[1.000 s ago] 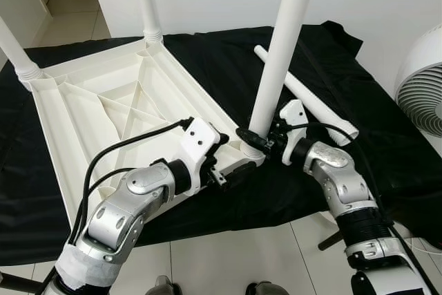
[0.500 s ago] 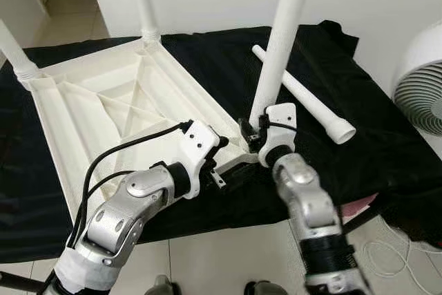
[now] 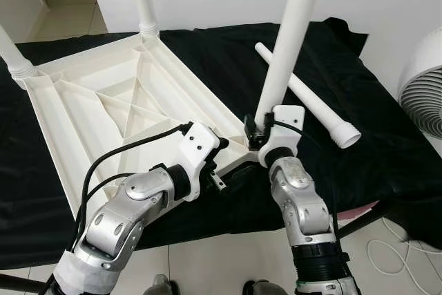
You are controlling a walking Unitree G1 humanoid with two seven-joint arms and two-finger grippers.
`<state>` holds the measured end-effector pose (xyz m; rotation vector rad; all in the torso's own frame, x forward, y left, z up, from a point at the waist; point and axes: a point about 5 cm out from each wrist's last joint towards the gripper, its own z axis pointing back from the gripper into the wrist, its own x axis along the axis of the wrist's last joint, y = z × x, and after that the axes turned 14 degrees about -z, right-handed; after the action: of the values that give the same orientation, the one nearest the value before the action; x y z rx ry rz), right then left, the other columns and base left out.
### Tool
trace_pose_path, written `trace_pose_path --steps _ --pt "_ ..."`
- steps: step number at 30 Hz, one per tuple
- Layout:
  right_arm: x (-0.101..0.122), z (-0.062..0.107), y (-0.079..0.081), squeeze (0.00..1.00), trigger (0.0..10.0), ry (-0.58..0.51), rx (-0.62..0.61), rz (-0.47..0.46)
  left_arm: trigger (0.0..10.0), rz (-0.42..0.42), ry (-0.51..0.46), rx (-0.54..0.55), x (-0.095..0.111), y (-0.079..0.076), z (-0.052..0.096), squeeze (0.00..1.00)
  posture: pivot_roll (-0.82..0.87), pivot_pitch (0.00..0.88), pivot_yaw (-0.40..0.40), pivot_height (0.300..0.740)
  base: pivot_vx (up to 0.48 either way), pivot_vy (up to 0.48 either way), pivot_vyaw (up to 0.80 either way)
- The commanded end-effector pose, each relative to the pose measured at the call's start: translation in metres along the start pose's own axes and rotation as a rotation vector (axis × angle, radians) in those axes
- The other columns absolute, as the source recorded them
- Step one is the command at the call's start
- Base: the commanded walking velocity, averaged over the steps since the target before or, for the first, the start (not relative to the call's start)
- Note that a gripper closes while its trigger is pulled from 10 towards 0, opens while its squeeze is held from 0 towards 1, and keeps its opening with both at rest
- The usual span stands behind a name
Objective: Building children table
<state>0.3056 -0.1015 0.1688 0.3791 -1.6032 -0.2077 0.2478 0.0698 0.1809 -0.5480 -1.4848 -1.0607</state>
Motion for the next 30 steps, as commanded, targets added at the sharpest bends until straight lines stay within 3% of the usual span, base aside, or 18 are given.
trace_pose_path --steps 1,5,9,10,13,18,29,30 --pt "0.002 0.001 -0.003 1.0 10.0 -0.008 0.002 -0.019 10.0 -0.002 0.01 0.001 -0.001 0.0 0.001 0.0 -0.07 0.093 0.029 0.74 0.0 0.0 0.0" --pt "0.008 -0.001 -0.003 1.0 10.0 0.009 0.15 0.01 10.0 0.0 0.01 0.0 -0.001 0.001 0.0 0.0 -0.07 0.101 0.032 0.74 0.0 0.0 0.0" --pt "0.009 -0.003 -0.007 1.0 10.0 0.038 0.222 0.046 10.0 0.001 0.01 0.0 -0.001 0.001 0.0 0.0 -0.07 0.096 0.035 0.74 0.0 0.0 0.0" --pt "0.01 -0.004 -0.01 0.0 10.0 0.062 0.272 0.075 10.0 0.0 0.009 -0.001 -0.001 0.0 0.0 0.0 -0.07 0.096 0.035 0.74 0.0 0.0 0.0" --pt "0.01 -0.006 -0.013 0.0 10.0 0.087 0.331 0.105 10.0 0.0 0.009 -0.002 -0.001 0.001 0.0 0.0 -0.08 0.093 0.036 0.74 0.0 0.0 0.0" --pt "0.011 -0.016 -0.026 0.0 10.0 0.17 0.583 0.299 10.0 -0.002 0.007 -0.005 -0.001 0.001 -0.002 0.0 -0.08 0.09 0.044 0.74 0.0 0.0 0.0" --pt "0.006 -0.022 -0.027 0.0 10.0 0.275 0.771 0.348 10.0 -0.008 0.0 -0.005 0.001 0.002 -0.003 0.0 -0.08 0.074 0.043 0.74 0.0 0.0 0.0" --pt "0.007 -0.023 -0.028 0.0 6.8 0.288 0.786 0.352 10.0 -0.009 0.0 -0.003 0.001 0.002 -0.003 0.0 -0.07 0.071 0.042 0.74 0.0 0.0 0.0"
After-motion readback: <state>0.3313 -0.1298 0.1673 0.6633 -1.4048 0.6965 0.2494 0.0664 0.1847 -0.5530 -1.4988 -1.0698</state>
